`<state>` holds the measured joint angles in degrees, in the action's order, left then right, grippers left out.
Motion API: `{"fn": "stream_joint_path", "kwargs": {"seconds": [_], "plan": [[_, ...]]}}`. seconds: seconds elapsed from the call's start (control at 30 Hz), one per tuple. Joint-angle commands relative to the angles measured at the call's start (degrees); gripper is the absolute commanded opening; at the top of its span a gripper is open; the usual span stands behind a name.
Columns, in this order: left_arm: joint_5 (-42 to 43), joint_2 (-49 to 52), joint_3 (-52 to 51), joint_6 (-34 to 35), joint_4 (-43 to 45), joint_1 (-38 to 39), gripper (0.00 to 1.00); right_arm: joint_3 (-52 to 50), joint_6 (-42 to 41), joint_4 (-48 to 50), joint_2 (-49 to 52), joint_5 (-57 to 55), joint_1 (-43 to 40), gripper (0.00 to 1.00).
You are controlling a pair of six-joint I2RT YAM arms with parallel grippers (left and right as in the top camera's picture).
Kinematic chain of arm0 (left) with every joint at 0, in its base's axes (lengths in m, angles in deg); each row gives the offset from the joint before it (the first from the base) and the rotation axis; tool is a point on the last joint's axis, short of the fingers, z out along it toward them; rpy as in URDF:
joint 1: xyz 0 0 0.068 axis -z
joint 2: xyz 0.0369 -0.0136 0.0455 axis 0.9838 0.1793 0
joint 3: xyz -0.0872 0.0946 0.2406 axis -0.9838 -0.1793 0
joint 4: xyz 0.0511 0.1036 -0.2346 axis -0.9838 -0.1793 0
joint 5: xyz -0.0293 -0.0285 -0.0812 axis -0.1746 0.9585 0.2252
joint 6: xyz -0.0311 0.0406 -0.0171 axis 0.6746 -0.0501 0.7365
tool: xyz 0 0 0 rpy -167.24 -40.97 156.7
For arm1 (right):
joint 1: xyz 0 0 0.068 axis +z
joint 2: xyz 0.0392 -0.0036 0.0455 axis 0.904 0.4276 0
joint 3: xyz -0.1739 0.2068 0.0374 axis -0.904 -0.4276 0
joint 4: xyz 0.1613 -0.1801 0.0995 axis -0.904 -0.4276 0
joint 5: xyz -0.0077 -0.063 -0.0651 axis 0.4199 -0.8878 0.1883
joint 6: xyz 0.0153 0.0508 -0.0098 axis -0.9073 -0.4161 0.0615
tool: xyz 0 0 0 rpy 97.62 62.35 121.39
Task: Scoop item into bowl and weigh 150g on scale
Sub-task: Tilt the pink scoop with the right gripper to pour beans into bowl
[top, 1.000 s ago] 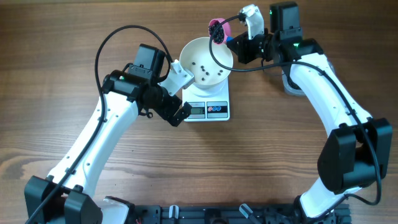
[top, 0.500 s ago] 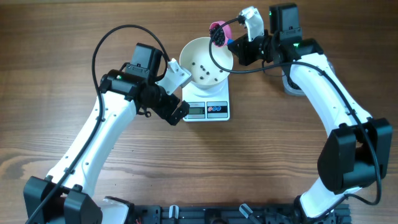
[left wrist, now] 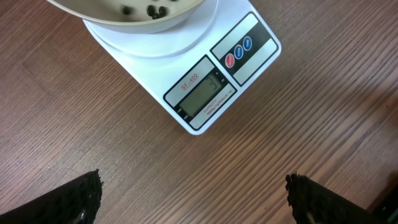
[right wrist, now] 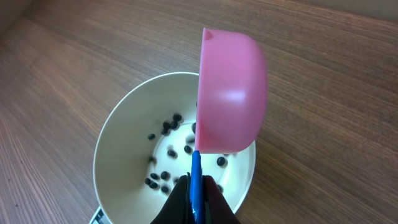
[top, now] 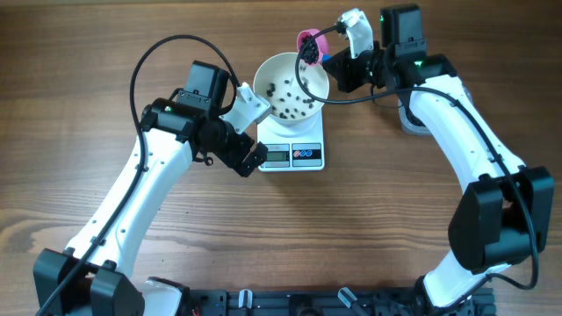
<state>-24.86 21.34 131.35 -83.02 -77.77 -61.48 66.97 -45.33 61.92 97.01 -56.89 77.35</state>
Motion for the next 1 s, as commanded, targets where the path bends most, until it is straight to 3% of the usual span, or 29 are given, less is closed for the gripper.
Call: {"fn": "stream_joint_path", "kwargs": {"seconds": [0.0, 0.5, 0.77, 0.97], "plan": [[1.05, 0.33, 0.42, -0.92, 0.15, -0.26, 1.0, 1.55, 0.96, 0.09, -1.97, 0.79, 0.24, 0.04], [1.05, 0.33, 0.42, -0.92, 0.15, -0.26, 1.0, 1.55, -0.22, -3.32, -2.21, 2.62, 0.24, 0.04], [1.05, 0.33, 0.42, -0.92, 0.15, -0.26, 1.0, 1.55, 11.93, -4.22, -2.21, 2.4, 0.24, 0.04], [1.05, 0.33, 0.42, -0.92, 0.15, -0.26, 1.0, 1.57, 13.22, -3.85, -2.8, -2.6, 0.26, 0.04]]}}
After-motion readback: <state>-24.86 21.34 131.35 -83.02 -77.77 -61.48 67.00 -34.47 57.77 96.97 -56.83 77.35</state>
